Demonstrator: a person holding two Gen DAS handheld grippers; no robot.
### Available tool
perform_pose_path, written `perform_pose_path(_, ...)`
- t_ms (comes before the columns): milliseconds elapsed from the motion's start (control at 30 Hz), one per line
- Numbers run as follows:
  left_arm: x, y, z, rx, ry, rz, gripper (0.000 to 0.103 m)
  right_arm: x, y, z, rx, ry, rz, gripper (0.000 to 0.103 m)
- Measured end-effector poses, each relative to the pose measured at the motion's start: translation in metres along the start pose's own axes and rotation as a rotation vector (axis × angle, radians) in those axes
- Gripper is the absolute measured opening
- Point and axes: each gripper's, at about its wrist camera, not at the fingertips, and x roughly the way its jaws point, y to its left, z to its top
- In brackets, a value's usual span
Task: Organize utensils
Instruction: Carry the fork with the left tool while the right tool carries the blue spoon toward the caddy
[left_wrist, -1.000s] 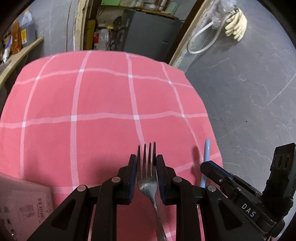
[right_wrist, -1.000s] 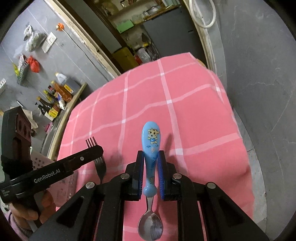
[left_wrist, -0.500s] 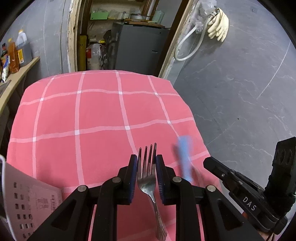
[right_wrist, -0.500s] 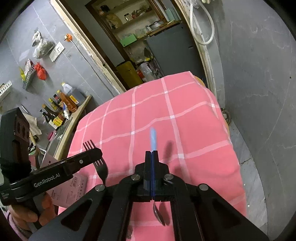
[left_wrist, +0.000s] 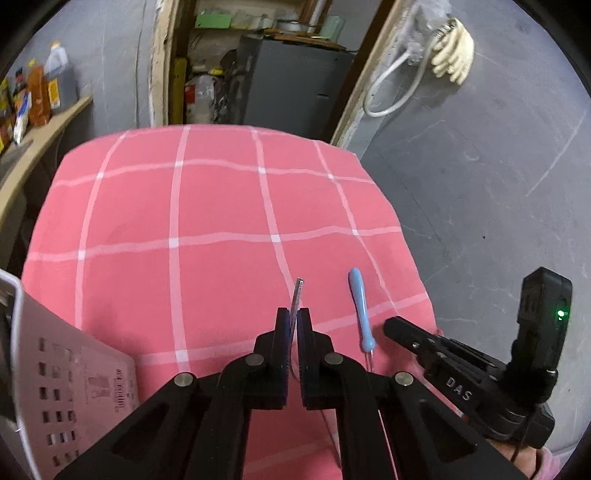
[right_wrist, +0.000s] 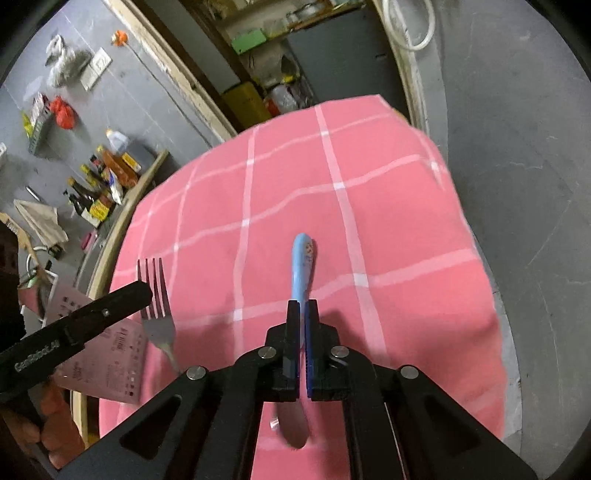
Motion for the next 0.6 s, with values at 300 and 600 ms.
perform_pose_path(300,0.027,0.015,-0.005,-0.079,0.063,0.005,0.004,0.032,0.019,0.006,-0.098,0.063,0.003,0.030)
perform_pose_path(600,0.037,0.022,-0.008,-0.111,0.086,0.023,0.004,0.046,0.045,0.011,-0.213,0.080,-0.200,0.016)
